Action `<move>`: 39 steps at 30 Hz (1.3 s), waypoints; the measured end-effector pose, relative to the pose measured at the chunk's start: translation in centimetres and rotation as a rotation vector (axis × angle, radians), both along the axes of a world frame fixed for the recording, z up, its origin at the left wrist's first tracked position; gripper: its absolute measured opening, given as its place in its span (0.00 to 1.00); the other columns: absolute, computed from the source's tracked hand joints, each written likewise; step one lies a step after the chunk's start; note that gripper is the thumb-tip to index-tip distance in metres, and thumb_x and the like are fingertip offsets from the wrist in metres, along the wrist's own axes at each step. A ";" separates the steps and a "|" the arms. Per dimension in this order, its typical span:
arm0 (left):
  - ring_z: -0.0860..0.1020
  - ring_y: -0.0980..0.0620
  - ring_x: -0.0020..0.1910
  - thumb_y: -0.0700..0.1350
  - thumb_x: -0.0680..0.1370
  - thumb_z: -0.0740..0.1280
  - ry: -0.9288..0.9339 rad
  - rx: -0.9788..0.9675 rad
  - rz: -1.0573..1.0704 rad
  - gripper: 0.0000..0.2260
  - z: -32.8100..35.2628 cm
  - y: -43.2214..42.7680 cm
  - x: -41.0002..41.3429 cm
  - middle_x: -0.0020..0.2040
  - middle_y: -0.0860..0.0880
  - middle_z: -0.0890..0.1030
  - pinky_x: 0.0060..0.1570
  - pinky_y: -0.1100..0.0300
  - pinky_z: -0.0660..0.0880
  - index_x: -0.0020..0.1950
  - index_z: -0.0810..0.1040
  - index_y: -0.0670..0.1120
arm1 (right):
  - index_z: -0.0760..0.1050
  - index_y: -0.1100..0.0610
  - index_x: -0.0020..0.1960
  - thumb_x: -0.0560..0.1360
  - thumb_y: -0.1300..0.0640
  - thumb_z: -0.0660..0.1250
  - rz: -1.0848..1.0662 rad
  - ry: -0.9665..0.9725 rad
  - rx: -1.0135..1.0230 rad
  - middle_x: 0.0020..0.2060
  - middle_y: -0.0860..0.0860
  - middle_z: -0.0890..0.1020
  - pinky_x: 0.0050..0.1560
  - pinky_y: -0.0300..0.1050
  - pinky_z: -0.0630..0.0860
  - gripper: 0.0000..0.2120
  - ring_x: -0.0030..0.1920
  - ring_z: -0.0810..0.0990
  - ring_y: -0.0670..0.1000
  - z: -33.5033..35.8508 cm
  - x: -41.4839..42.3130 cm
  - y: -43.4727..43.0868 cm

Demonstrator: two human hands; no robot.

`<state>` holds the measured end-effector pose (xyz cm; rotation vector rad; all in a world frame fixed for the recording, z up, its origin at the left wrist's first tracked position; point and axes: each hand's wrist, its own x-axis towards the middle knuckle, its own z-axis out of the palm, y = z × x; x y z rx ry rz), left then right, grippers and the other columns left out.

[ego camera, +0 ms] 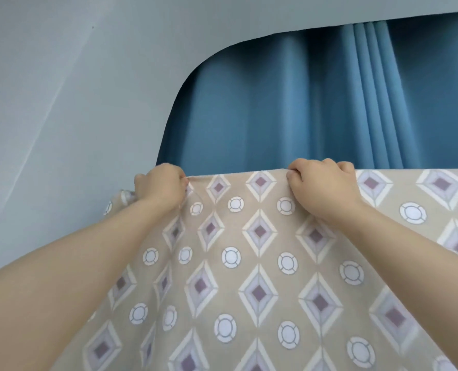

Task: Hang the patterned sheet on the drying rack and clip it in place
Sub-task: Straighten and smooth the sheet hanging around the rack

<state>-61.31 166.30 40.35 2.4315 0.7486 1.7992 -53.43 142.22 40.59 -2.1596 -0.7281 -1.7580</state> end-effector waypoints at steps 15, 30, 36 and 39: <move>0.72 0.42 0.50 0.44 0.79 0.57 -0.048 -0.017 -0.094 0.11 -2.8 -0.3 2.7 0.54 0.43 0.74 0.43 0.55 0.66 0.51 0.79 0.47 | 0.73 0.56 0.56 0.80 0.52 0.50 -0.067 -0.050 0.021 0.50 0.54 0.77 0.60 0.51 0.58 0.15 0.54 0.71 0.58 -1.5 -0.6 0.1; 0.83 0.50 0.38 0.61 0.70 0.64 0.351 -0.823 -1.598 0.19 -7.0 -6.3 1.1 0.43 0.47 0.84 0.40 0.57 0.80 0.46 0.82 0.48 | 0.69 0.54 0.65 0.79 0.52 0.51 -0.040 -0.039 -0.014 0.60 0.52 0.75 0.67 0.50 0.54 0.17 0.63 0.68 0.57 -2.5 -1.2 -0.5; 0.83 0.52 0.43 0.42 0.73 0.70 0.051 -0.666 -1.399 0.14 -10.2 -7.2 1.0 0.50 0.49 0.83 0.40 0.58 0.80 0.57 0.74 0.47 | 0.64 0.51 0.70 0.78 0.52 0.56 0.109 0.036 0.009 0.71 0.48 0.65 0.70 0.48 0.50 0.21 0.73 0.56 0.52 -5.2 -2.2 -1.0; 0.82 0.52 0.50 0.45 0.68 0.74 0.071 -0.637 -1.374 0.26 -12.2 -7.0 0.1 0.55 0.52 0.81 0.47 0.56 0.78 0.63 0.69 0.51 | 0.65 0.49 0.70 0.77 0.53 0.57 0.219 0.102 0.055 0.70 0.47 0.66 0.68 0.47 0.51 0.21 0.72 0.59 0.51 -7.8 -2.6 -1.2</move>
